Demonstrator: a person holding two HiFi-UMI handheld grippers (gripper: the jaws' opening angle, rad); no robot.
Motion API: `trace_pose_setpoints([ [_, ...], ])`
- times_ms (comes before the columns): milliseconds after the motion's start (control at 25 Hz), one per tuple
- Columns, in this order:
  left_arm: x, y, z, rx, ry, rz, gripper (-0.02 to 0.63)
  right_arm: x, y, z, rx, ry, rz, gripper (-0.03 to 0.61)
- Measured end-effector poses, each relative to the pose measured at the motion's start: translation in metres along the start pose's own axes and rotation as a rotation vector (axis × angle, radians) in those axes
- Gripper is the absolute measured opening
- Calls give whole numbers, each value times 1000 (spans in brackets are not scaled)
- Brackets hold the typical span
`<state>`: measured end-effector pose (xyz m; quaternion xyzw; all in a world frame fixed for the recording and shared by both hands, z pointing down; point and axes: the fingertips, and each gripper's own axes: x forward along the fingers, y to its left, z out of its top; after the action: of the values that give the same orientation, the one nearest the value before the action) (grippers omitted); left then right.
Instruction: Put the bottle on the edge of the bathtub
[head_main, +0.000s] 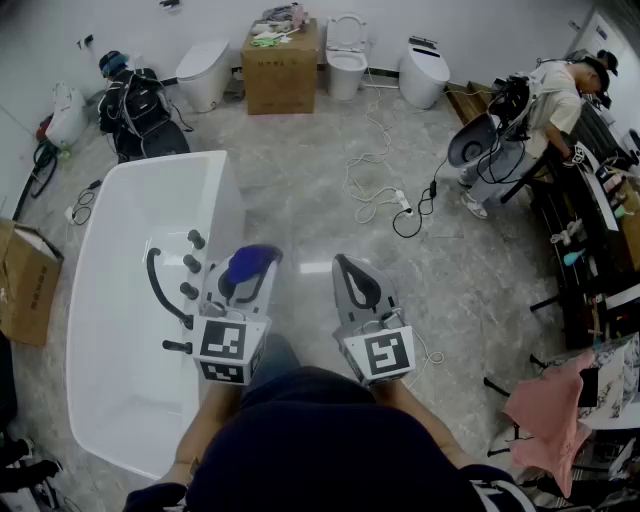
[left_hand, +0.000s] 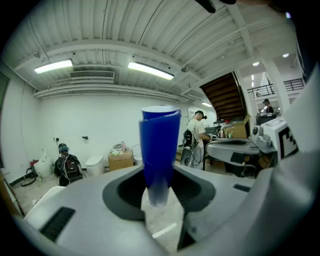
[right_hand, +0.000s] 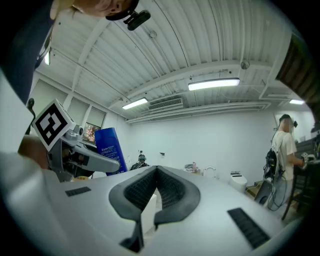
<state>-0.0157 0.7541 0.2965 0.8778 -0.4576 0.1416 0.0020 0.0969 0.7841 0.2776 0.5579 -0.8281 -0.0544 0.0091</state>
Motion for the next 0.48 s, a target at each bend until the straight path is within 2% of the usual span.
trace_pose_setpoints([
  [280, 23, 15, -3, 3, -29, 8, 152, 23, -18, -10, 24, -27, -25, 17],
  [480, 60, 41, 5, 0, -46, 13, 152, 69, -51, -13, 78, -13, -77, 17],
])
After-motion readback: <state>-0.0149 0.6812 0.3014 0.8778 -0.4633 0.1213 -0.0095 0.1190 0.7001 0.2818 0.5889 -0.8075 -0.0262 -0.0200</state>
